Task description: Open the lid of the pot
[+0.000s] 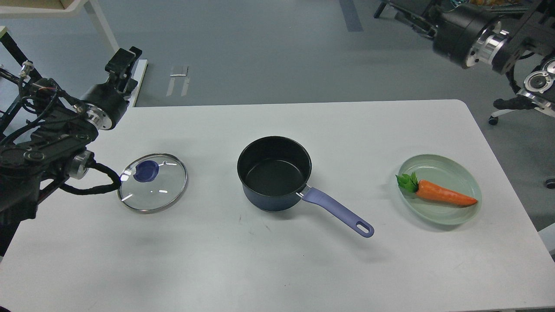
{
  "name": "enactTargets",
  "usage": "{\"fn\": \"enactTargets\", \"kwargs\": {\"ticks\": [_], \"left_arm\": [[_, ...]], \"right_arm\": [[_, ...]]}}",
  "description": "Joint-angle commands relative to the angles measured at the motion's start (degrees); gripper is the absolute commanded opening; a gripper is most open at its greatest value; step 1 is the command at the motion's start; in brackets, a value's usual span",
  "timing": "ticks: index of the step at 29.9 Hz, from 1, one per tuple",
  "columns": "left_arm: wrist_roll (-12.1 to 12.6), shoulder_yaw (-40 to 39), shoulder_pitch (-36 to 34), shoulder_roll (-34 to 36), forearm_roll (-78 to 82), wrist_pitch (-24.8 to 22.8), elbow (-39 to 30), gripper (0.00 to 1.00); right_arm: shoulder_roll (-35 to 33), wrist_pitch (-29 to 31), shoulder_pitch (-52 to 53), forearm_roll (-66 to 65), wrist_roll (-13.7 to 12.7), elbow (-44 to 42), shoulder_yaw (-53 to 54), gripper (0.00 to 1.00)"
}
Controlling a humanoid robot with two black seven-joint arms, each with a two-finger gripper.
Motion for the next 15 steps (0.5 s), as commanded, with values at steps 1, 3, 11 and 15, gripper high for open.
{"fn": "enactTargets", "kwargs": {"ticks": [1, 3, 11, 15], "left_arm": [[0.00, -2.97, 0.36, -1.32, -4.15, -0.86, 0.06, 0.99], [0.00, -4.55, 0.88, -2.72, -5.11, -0.94, 0.06, 0.99], [0.00, -6.22, 2.81, -4.66, -13.98, -5.50, 0.06, 0.99], [0.00, -6.31, 5.27, -4.84, -19.43, -9.72, 0.06, 0.99]], "right_arm": [[3.30, 0.04, -4.06, 8.63, 0.08, -6.18, 4.16, 1.00], [5.93, 0.04, -5.29, 14.61, 0.08, -9.87, 5.04, 1.00], [13.85, -0.05, -9.42, 33.77, 1.31, -20.25, 11.88, 1.00], [19.90, -0.05, -12.93, 40.81, 2.10, -25.88, 20.75, 1.00]]}}
